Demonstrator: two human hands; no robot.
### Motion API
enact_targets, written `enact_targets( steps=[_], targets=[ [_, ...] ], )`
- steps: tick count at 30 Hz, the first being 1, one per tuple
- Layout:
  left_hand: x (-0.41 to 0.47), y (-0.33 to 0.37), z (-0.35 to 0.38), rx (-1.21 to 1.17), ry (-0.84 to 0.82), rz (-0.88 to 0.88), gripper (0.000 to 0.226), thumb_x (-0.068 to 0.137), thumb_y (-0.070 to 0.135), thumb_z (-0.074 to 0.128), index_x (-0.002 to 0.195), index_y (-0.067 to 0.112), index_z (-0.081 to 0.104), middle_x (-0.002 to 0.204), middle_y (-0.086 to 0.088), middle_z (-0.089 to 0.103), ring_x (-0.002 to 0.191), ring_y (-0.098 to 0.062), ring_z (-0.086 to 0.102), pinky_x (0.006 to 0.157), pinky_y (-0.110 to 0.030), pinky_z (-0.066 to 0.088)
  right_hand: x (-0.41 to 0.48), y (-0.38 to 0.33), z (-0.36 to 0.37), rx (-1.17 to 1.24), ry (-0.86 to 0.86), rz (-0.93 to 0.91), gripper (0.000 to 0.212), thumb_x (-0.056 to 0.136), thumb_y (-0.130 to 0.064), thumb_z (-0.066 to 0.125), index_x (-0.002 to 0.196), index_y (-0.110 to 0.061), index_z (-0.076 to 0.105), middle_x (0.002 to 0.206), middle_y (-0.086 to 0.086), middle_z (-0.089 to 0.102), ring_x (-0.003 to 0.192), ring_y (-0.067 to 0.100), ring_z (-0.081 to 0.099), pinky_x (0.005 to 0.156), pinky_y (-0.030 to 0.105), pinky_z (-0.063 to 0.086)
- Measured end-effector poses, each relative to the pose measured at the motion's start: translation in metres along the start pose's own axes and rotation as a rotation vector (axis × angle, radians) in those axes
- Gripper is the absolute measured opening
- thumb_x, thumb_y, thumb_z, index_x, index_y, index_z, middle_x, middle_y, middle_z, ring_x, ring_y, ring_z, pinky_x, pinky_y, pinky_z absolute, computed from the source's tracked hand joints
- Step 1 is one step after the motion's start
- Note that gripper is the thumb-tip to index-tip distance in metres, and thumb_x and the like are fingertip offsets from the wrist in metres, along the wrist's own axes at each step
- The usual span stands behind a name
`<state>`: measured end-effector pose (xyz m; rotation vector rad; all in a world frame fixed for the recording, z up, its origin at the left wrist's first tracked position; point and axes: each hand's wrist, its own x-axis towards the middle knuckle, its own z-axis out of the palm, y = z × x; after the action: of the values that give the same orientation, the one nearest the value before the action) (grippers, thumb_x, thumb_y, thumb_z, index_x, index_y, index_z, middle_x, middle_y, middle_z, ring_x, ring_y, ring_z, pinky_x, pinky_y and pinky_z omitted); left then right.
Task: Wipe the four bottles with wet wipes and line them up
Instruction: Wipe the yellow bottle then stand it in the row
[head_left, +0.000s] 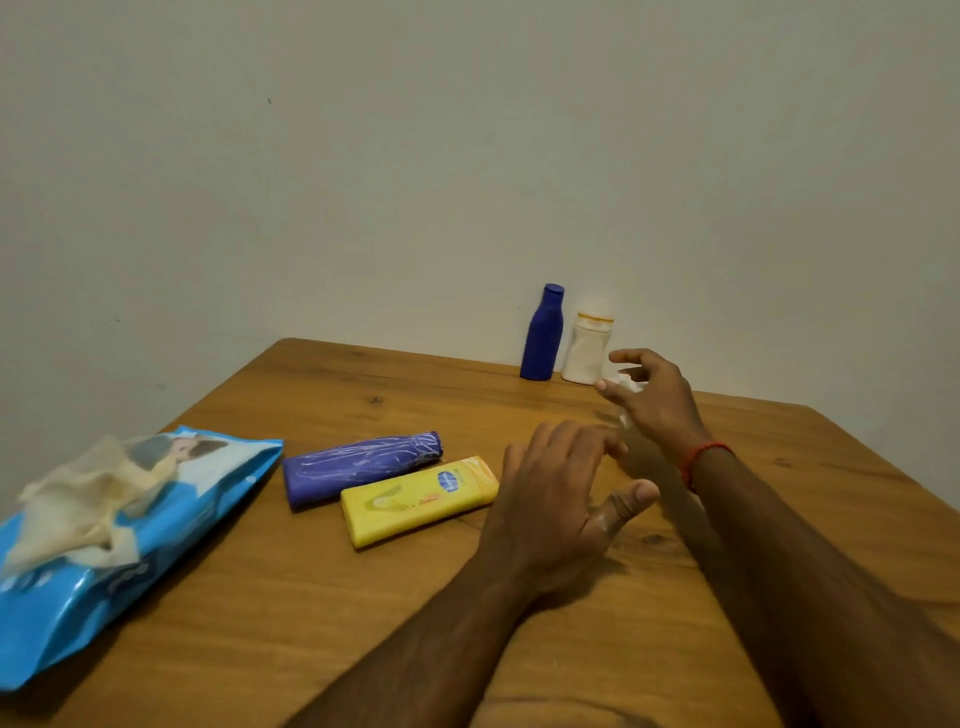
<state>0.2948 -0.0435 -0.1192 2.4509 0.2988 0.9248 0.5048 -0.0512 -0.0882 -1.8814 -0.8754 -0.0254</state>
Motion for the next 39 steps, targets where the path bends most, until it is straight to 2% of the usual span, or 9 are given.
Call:
enact_targets(
  steps=[3,6,11,14,17,23,30,36,39],
  targets=[
    [-0.001,-0.001,-0.001,0.039,0.008,0.022,0.05,0.095,0.069,0.03,0.12,0.032,0.052,0.124,0.012,0.051,0.115,-0.004,0.042,0.097,-0.037,0.035,-0.041,-0.028,-0.016,0.049,-0.081,-0.038,0.037,0.087,-0.023,0.075,0.122,-0.027,0.063,0.127,-0.001,0.061,0.114,0.017,0.056,0.085,0.033,0.053],
    [0.0,0.001,-0.005,0.098,0.011,0.053,0.049,0.096,0.069,0.032,0.118,0.031,0.054,0.124,0.01,0.053,0.114,-0.006,0.043,0.098,-0.04,0.038,-0.083,-0.051,-0.031,0.172,-0.118,-0.036,0.021,0.087,-0.024,0.073,0.108,-0.025,0.069,0.104,-0.005,0.068,0.094,0.011,0.065,0.07,0.025,0.054],
    [0.005,-0.002,-0.027,0.421,-0.019,0.165,0.05,0.094,0.07,0.032,0.105,0.031,0.061,0.113,0.008,0.062,0.108,-0.011,0.048,0.093,-0.04,0.039,-0.122,-0.044,-0.028,0.213,-0.029,0.047,0.005,0.088,-0.025,0.071,0.087,-0.02,0.071,0.083,0.0,0.073,0.083,0.016,0.07,0.066,0.026,0.055],
    [0.013,-0.001,-0.045,0.598,-0.2,0.154,0.047,0.093,0.07,0.037,0.102,0.032,0.063,0.102,0.008,0.063,0.098,-0.01,0.05,0.086,-0.034,0.038,-0.128,-0.029,-0.019,0.163,-0.095,0.094,0.001,0.086,-0.027,0.073,0.086,-0.026,0.073,0.086,-0.003,0.074,0.085,0.015,0.072,0.075,0.041,0.062],
    [0.017,-0.001,-0.063,0.702,-0.299,0.087,0.046,0.091,0.069,0.047,0.107,0.03,0.065,0.101,0.005,0.065,0.093,-0.011,0.054,0.075,-0.029,0.042,-0.131,-0.03,-0.018,-0.039,-0.181,-0.053,0.012,0.087,-0.029,0.072,0.1,-0.029,0.073,0.102,-0.009,0.07,0.099,0.009,0.065,0.086,0.04,0.059],
    [0.018,-0.012,-0.089,0.874,-0.446,-0.241,0.082,0.068,0.084,0.06,0.126,0.026,0.058,0.122,0.0,0.064,0.112,-0.02,0.056,0.092,-0.042,0.051,-0.141,-0.042,-0.018,-0.158,-0.278,-0.144,0.053,0.09,-0.01,0.065,0.139,-0.022,0.053,0.14,-0.003,0.048,0.127,0.015,0.045,0.107,0.04,0.048],
    [0.015,-0.009,-0.099,0.919,-0.536,-0.409,0.073,0.064,0.075,0.073,0.109,0.02,0.061,0.092,0.002,0.058,0.091,-0.018,0.056,0.085,-0.041,0.055,-0.137,-0.044,-0.022,-0.24,-0.242,-0.252,0.045,0.09,-0.008,0.065,0.134,-0.015,0.058,0.139,0.001,0.055,0.125,0.015,0.051,0.106,0.033,0.048],
    [0.014,-0.017,-0.1,0.844,-0.531,-0.434,0.067,0.071,0.061,0.077,0.119,0.017,0.06,0.105,-0.001,0.064,0.097,-0.018,0.058,0.088,-0.042,0.056,-0.136,-0.044,-0.02,-0.235,-0.283,-0.349,0.047,0.09,-0.011,0.068,0.135,-0.02,0.058,0.139,-0.001,0.057,0.127,0.013,0.052,0.104,0.033,0.05],
    [0.014,-0.017,-0.095,0.789,-0.483,-0.408,0.068,0.066,0.063,0.08,0.117,0.022,0.058,0.109,0.001,0.063,0.098,-0.017,0.057,0.088,-0.04,0.055,-0.139,-0.044,-0.022,-0.195,-0.253,-0.377,0.044,0.09,-0.02,0.072,0.132,-0.02,0.06,0.131,-0.002,0.064,0.116,0.007,0.055,0.1,0.03,0.051]
  ],
)
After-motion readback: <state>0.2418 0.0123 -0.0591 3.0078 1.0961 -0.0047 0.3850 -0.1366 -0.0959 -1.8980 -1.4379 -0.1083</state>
